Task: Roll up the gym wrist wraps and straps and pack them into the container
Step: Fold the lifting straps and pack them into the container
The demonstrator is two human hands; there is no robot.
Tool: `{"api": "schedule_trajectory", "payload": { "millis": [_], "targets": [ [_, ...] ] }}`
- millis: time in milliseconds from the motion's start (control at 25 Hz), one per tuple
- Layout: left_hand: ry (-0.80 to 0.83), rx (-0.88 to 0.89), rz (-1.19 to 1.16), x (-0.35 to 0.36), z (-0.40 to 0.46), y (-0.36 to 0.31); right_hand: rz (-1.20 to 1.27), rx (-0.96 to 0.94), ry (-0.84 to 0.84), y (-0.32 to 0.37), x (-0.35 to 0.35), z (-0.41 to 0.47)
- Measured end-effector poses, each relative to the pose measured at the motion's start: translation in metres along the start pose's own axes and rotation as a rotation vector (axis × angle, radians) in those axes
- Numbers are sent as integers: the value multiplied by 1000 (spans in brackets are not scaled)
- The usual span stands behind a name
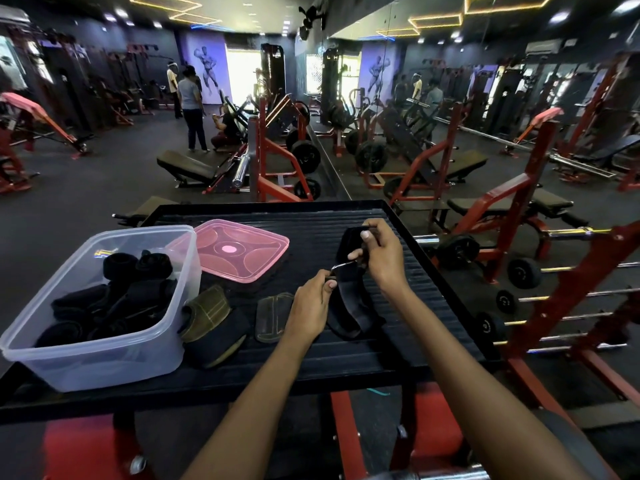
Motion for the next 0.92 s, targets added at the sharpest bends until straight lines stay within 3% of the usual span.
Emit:
{"api": "schedule_trajectory", "payload": {
  "millis": [480,680,840,920],
  "targets": [
    [-2,26,246,4,4,-4,161,-63,-209,0,-14,-4],
    [-31,114,181,-2,1,-8,-72,196,119,3,-4,6],
    [-28,127,214,-2,-3,-14,-16,59,-92,21,-13,26],
    [-29,68,212,-4,-4,-13,-11,30,-92,27,-12,30]
  ]
}}
Point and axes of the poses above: each hand's wrist, its own z-axis towards the middle knuckle, its own x-axis out of the palm, y = z × x, the point moved 3 cm from there along z, towards the middle knuckle
